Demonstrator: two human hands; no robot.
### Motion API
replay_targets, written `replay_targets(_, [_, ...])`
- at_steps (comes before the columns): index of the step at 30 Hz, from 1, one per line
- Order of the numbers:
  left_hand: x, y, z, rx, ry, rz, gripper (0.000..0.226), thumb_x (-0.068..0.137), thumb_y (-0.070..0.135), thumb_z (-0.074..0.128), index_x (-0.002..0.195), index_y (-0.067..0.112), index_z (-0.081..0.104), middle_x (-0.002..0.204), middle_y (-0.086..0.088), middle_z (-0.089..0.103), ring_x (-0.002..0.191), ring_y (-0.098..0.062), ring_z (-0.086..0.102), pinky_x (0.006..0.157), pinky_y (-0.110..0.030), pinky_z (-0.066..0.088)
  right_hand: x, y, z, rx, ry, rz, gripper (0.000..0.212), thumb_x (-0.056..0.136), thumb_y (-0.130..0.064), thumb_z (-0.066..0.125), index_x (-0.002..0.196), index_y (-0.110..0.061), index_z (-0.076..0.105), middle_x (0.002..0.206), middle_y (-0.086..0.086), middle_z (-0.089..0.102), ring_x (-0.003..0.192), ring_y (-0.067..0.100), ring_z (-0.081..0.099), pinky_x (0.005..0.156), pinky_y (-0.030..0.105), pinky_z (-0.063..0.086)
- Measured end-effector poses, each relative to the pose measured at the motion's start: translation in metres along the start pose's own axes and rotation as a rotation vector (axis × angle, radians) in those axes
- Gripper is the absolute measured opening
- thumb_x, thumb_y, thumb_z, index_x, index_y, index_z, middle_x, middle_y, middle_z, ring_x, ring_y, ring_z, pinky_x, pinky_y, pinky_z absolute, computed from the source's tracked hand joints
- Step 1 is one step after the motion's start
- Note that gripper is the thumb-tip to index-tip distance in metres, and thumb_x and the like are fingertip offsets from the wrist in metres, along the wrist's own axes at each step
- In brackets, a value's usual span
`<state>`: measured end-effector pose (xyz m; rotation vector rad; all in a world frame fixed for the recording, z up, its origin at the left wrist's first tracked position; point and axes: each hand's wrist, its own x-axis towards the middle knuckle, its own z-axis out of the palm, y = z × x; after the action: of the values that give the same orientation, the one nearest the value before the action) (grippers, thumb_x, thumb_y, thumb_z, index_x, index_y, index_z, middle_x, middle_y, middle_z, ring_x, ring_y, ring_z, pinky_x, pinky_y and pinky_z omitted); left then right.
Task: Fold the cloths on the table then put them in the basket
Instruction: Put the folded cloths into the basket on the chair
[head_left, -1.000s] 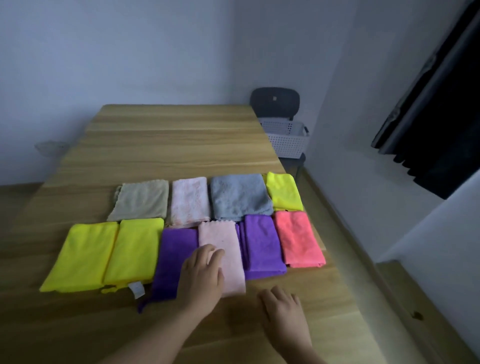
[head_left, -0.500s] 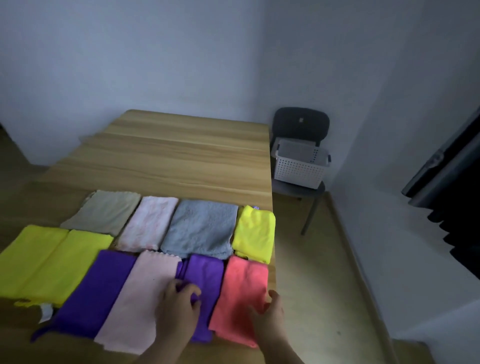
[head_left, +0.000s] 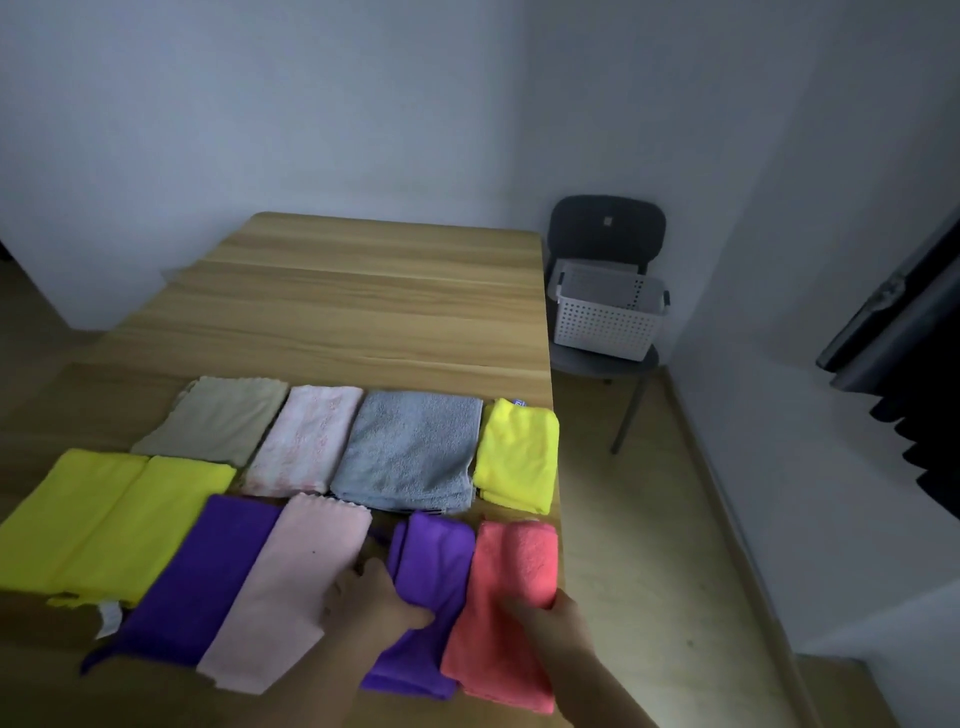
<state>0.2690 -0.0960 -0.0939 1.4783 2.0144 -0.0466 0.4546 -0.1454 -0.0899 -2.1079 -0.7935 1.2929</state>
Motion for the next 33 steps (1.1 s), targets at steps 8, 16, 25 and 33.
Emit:
replay_targets(8, [-0.012,0.012,0.015,-0.601,-0.028,0.183,0.038,0.075,0.029,0.074,0.108,0.016,0.059,0.095,0.002,0.065,0.085,-0.014,0.06,0.072,-0.03,0.049,-0.005,0.018,-0.021,0.058,0.052,-0.073,0.036,0.079,-0.005,0.067,0.112,0.0,0.054,0.096,0.014,0.061,0.085,0.022,0.055,0.071,0.026,0.039])
replay_targets(16, [-0.057,0.09,0.054,-0.694,-0.243,0.231,0.024,0.081,0.019,0.07,0.1,0.021,0.057,0.098,-0.004,0.067,0.09,-0.023,0.064,0.085,-0.042,0.053,-0.01,0.06,-0.105,0.402,0.02,0.012,0.039,0.063,-0.01,0.076,0.098,-0.003,0.061,0.089,0.014,0.066,0.082,0.027,0.061,0.07,0.032,0.046])
replay_targets(25, [-0.13,0.269,0.142,-0.684,-0.346,0.306,0.022,0.082,0.018,0.067,0.101,0.021,0.056,0.101,-0.006,0.067,0.092,-0.027,0.064,0.087,-0.044,0.053,0.014,0.13,-0.302,0.539,0.187,0.021,0.019,0.078,0.002,0.067,0.096,-0.001,0.062,0.092,0.019,0.066,0.081,0.029,0.059,0.075,0.035,0.047])
replay_targets(33, [-0.112,0.351,0.147,-0.694,-0.246,0.252,0.028,0.085,0.02,0.064,0.111,0.017,0.053,0.106,-0.007,0.062,0.096,-0.028,0.06,0.089,-0.042,0.051,0.066,0.114,-0.377,0.605,0.226,-0.025,0.014,0.079,0.0,0.064,0.084,-0.011,0.057,0.083,0.014,0.064,0.074,0.029,0.059,0.069,0.034,0.048])
